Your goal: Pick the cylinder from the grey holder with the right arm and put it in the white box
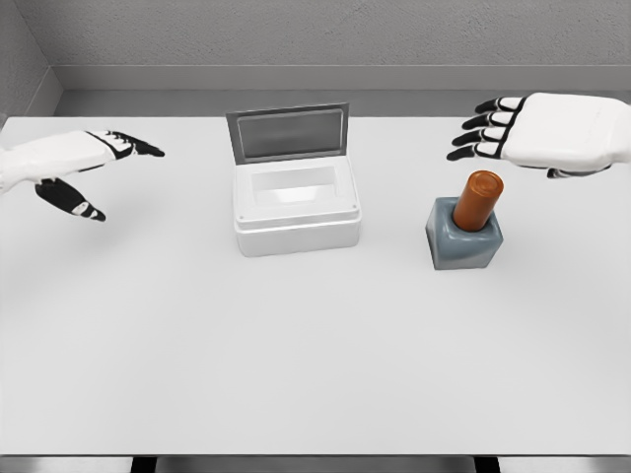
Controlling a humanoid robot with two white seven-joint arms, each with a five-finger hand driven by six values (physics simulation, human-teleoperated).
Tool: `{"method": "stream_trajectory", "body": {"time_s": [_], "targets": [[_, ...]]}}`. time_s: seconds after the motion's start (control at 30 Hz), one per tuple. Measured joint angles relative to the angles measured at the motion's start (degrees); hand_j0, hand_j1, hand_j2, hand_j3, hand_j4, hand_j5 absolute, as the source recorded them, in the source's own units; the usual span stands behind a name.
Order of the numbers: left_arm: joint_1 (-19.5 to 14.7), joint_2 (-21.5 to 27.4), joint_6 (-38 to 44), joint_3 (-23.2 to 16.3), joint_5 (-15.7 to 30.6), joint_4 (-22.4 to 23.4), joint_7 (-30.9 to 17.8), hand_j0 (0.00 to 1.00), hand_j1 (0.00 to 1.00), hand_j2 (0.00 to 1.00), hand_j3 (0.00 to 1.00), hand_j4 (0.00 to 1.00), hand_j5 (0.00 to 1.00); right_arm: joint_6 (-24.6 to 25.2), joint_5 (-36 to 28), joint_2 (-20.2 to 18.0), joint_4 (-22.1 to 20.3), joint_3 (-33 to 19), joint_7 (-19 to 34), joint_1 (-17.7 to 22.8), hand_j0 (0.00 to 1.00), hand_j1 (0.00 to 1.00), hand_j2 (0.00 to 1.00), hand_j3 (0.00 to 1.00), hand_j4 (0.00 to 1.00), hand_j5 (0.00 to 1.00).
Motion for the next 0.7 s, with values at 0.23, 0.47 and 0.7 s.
{"method": "stream_trajectory", "body": {"time_s": [0.23,0.47,0.7], "targets": [[0.3,2.5,0.0,-2.8,3.3,0.9,-0.1,1.0,1.0,1.0,1.0,1.0,1.0,0.0,0.0,0.0,0.0,3.0,0.0,-0.1,1.0,1.0,1.0,1.0,1.0,1.0],[-1.8,2.3,0.0,-15.0,37.4,-0.5,-5.5,1.0,1.0,1.0,1.0,1.0,1.0,0.0,0.0,0.8,0.0,6.2,0.0,-0.7,1.0,1.0,1.0,1.0,1.0,1.0],[-1.2,0.7,0.0,-14.7,48.2,2.3,-7.1,1.0,1.0,1.0,1.0,1.0,1.0,0.0,0.0,2.9,2.3,6.8,0.0,-0.8,1.0,1.0,1.0,1.0,1.0,1.0]]}}
